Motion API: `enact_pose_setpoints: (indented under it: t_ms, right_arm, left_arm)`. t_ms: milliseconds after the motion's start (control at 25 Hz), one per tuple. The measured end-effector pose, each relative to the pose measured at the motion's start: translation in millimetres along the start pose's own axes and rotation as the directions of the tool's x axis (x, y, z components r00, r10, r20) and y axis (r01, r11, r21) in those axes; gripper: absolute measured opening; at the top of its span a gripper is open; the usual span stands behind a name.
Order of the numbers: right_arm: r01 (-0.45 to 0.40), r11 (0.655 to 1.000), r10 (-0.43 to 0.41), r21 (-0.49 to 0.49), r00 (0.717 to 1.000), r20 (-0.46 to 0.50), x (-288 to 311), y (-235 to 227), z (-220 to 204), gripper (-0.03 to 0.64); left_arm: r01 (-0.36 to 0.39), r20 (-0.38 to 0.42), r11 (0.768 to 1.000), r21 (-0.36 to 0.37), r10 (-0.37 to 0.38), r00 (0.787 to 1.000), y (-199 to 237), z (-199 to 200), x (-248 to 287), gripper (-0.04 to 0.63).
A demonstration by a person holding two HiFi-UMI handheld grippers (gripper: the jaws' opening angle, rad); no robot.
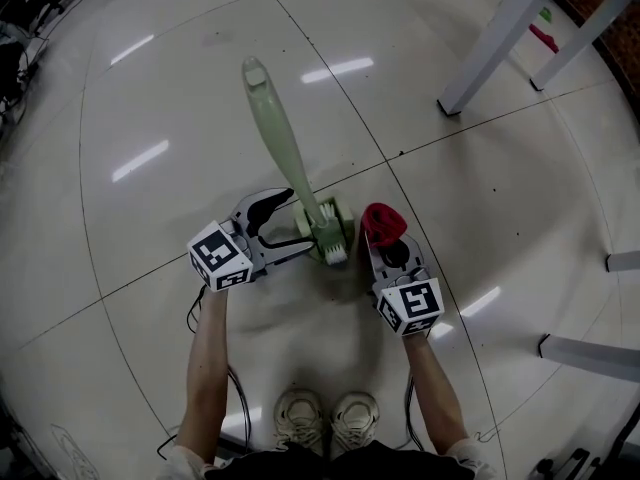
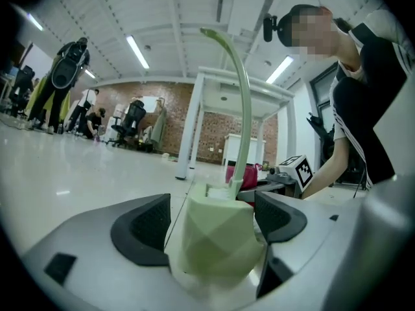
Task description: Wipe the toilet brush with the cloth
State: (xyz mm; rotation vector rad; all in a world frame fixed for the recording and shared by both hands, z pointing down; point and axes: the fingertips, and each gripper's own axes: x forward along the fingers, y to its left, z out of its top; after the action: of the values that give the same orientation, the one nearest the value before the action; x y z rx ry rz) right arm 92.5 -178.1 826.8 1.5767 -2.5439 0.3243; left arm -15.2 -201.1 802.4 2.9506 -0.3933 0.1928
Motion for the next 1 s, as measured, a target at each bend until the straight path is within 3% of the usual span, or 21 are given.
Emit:
enact_pose_setpoints:
  t_ms: [80,160,360,600,1000]
  right_arm:
    - [-0.023,1.0,0.024,0.007,1.0,-0.014,-2,7,-7,0.031]
    - [-0.047,0.999,0.047,0.009,0.999,-0.021,0,13,-11,0.031]
    - [-0.083,0.997,0.083,0.001,0.996,-0.02,12,15,-5,0.031]
    - [-0.116,0.992,0.116,-0.038,0.993,-0.011,28,21,3,0.031]
    - [-0.176,0.976,0.177,-0.129,0.984,-0.01,50,39,14,0.031]
  left_arm:
    - [0.023,-0.017,1.0,-0.007,-0.023,1.0,-4,-8,6,0.406]
    - [0.029,-0.006,0.999,-0.027,-0.029,1.0,-7,-11,8,0.35]
    - [-0.004,-0.007,0.999,-0.039,0.004,1.0,-9,-11,3,0.345]
    - [-0.082,-0.068,0.996,0.017,0.083,0.994,-32,-21,-17,0.347]
    - [-0.131,-0.073,0.99,-0.045,0.127,0.989,-67,-29,-46,0.347]
